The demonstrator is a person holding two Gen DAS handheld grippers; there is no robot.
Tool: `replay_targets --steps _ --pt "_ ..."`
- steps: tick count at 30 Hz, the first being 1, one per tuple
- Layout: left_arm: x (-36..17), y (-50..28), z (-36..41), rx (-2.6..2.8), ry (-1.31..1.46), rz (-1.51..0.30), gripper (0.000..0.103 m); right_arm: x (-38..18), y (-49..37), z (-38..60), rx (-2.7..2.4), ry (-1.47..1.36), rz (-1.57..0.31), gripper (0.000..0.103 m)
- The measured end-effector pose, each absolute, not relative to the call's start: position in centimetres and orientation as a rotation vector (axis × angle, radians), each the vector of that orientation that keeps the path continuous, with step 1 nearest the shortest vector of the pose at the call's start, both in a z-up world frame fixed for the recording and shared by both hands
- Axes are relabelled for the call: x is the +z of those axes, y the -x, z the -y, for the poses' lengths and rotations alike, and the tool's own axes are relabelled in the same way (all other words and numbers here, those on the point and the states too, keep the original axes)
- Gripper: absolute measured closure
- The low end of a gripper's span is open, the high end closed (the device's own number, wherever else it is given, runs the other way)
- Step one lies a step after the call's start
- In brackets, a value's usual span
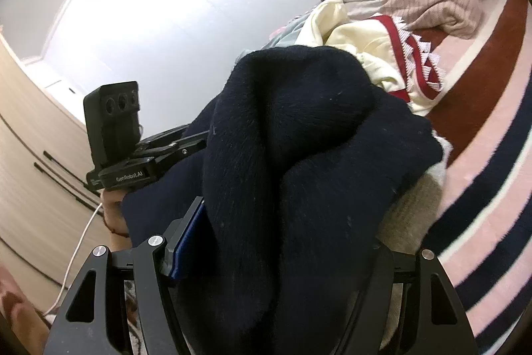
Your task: Fold small clothes
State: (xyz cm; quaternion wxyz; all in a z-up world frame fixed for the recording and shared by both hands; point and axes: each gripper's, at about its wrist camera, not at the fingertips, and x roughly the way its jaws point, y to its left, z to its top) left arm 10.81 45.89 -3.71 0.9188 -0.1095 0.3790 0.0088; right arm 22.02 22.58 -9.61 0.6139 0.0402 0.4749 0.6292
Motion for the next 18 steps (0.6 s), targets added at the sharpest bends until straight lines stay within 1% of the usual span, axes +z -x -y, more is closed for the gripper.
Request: replay_targets --steps 2,4,7,15,16,18 --pt "-3.2 -10.4 -45.4 0.049 0.196 -0.769 0.048 -9.4 -22.0 -22.2 1.424 -0.073 -1.082 0.035" --pt "-2.7 -9.8 -44.8 0.069 0.168 -0.756 0.047 -9.2 -21.9 -21.8 1.403 -0.063 -1.069 0.035" --pt "-1.8 -8.8 -44.1 0.09 0.146 -0.743 0.044 -8.7 -21.7 -21.1 1.383 -0.06 -1.054 0.031" --pt "0.5 -6.2 -41.2 0.127 0.106 -0.709 0.039 -7.6 -20.5 -17.5 1.325 -0.045 -1.002 0.03" --pt "0.7 -5.9 -40.7 0.143 0.103 -0.699 0.035 -7.4 -20.3 -17.0 1.316 -0.039 -0.991 0.03" --pt "1.1 -5.3 -39.2 0.178 0.091 -0.667 0.033 -7.0 -19.4 -15.4 1.308 -0.033 -0.971 0.03"
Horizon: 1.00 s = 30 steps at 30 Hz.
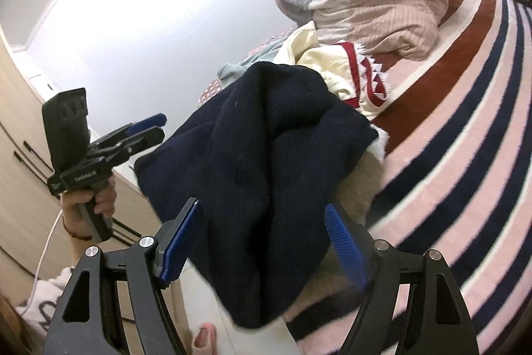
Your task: Fold small clothes
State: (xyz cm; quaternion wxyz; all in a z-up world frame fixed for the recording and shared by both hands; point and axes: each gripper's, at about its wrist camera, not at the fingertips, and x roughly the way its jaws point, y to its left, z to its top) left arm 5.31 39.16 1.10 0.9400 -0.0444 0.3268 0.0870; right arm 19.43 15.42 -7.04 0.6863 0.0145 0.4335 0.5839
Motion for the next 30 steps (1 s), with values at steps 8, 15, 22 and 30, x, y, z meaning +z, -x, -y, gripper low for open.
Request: replay_targets --steps 8,15,22,30 --pt "2.2 -4.2 -31.3 0.215 0.026 -0.509 0.025 -6.1 -15.3 -8.6 1.168 0.055 -0.815 0.023" --pt "1.1 -4.7 -22.7 0.198 -0.01 -0.434 0.021 -6.5 -11.8 -1.6 0.979 0.12 -0.711 0.023" --pt "-0.1 -4.8 -13.5 0.184 -0.03 -0.354 0.016 -6.1 -8.9 6.1 0.763 0.157 -0.59 0.018" --pt "-0.6 -4.2 -5.4 0.126 -0.01 -0.303 0.013 -4.5 -5.9 14.0 0.54 0.169 -0.455 0.003"
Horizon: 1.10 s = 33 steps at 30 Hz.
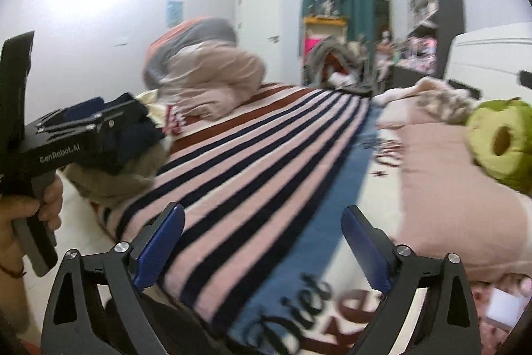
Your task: Fold small clothes
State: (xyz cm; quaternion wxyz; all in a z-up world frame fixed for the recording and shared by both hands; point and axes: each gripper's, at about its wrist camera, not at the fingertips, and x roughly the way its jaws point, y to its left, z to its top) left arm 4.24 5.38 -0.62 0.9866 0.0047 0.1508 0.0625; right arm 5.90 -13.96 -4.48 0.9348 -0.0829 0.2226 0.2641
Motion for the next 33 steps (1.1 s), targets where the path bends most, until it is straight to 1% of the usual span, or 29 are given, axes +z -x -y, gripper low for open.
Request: replay_targets --steps 2,8,11,21,25,33 --pt "-0.7 -4.2 -4.4 0.116 -0.011 -0.3 0.013 -4.2 -5.6 14.9 0.515 0.167 -0.431 0.001" --pt "-0.4 -3.4 -2.8 0.101 -0.021 -0.283 0.012 -3.9 -4.9 17.0 0.47 0.157 -0.387 0.001" --pt "-0.3 -3.2 -2.2 0.099 -0.035 -0.275 0.01 -3.9 -4.8 17.3 0.464 0.148 -0.38 0.001" --pt "-0.4 -2.9 -2.0 0.088 -0.035 -0.272 0.009 -3.8 -4.4 18.2 0.463 0.13 -0.37 0.001" --pt "-0.4 -2.9 -2.1 0.085 -0.031 -0.269 0.002 -3.7 -4.2 18.3 0.463 0.126 -0.365 0.001" --pt "-0.4 -2.8 -2.5 0.099 -0.026 -0.262 0.001 -3.7 -4.2 18.2 0.464 0.127 -0.365 0.001"
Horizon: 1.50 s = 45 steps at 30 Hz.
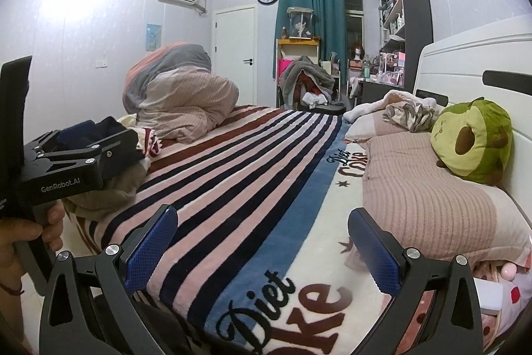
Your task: Fold small clothes
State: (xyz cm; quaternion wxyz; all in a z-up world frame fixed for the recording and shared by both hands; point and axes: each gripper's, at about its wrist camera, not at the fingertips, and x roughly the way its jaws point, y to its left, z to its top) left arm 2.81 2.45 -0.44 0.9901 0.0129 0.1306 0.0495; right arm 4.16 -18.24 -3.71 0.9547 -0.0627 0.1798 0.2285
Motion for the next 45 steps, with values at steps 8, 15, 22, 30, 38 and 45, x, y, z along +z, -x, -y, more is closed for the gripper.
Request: replay_targets --steps 8,15,22,30,38,45 --pt "-0.3 -2.76 -2.91 0.099 -0.018 -0.254 0.001 -3.38 -4.0 18.41 0.47 0.111 -0.36 0.001" --pt "-0.27 -2.65 -2.97 0.101 -0.016 -0.247 0.001 -3.25 -3.95 18.38 0.471 0.115 -0.361 0.001" --pt "-0.26 -2.62 -2.94 0.102 -0.017 -0.246 0.001 -3.28 -4.04 18.47 0.472 0.112 -0.36 0.001" --pt "-0.29 -2.64 -3.0 0.1 -0.017 -0.245 0.001 -3.18 -3.79 18.19 0.469 0.109 -0.356 0.001" --pt "-0.28 -2.65 -2.96 0.103 -0.017 -0.245 0.001 -3.21 -3.76 18.18 0.468 0.107 -0.356 0.001" --pt "-0.29 -2.64 -2.95 0.103 -0.017 -0.245 0.001 -3.22 -3.7 18.09 0.468 0.106 -0.357 0.001"
